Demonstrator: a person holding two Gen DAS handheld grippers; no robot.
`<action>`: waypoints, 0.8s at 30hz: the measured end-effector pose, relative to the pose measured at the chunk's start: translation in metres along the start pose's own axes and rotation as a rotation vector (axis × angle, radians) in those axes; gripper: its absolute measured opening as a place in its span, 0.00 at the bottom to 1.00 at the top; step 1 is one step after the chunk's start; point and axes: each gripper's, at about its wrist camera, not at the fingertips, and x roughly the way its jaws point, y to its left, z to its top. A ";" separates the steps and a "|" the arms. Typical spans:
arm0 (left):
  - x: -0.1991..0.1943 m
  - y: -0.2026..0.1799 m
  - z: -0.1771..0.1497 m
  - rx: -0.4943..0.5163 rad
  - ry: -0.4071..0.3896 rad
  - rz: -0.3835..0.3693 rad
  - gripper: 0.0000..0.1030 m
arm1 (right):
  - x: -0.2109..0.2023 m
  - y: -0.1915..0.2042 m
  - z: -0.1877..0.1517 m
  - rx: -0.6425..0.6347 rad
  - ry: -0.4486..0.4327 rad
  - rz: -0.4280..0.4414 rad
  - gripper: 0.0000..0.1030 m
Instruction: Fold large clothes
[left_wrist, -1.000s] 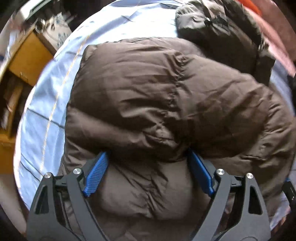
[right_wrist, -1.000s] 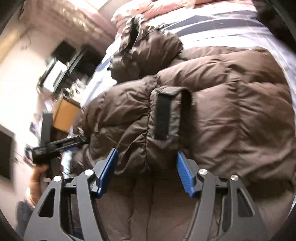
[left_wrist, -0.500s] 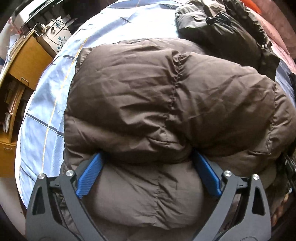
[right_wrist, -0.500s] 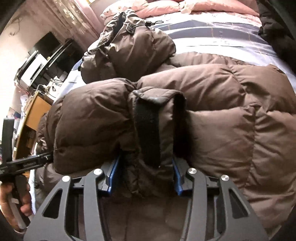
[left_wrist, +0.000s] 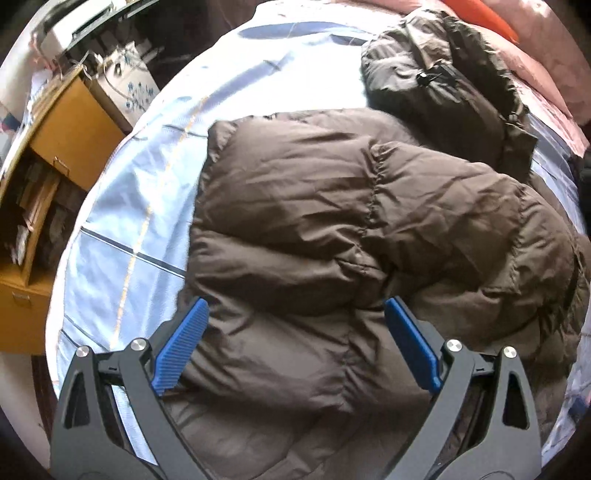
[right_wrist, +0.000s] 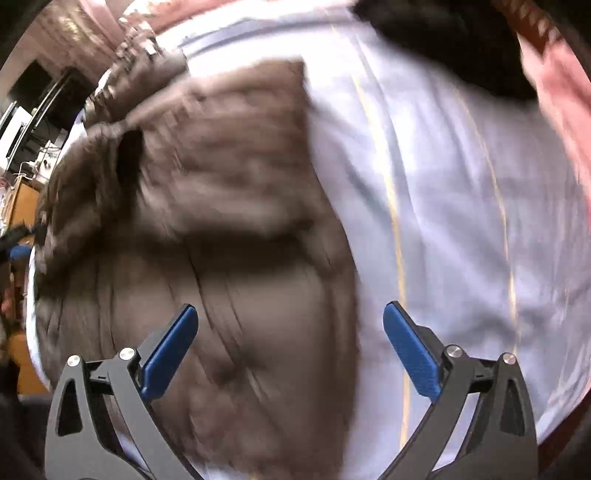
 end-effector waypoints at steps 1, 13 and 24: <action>-0.003 0.000 -0.001 0.000 -0.001 -0.006 0.95 | 0.010 -0.013 -0.016 0.043 0.046 0.041 0.99; -0.100 0.028 -0.074 -0.043 -0.103 -0.017 0.95 | 0.070 0.000 -0.063 0.182 0.209 0.204 0.54; -0.113 0.041 -0.092 -0.030 -0.063 -0.095 0.98 | 0.022 0.013 -0.123 0.200 0.173 0.200 0.15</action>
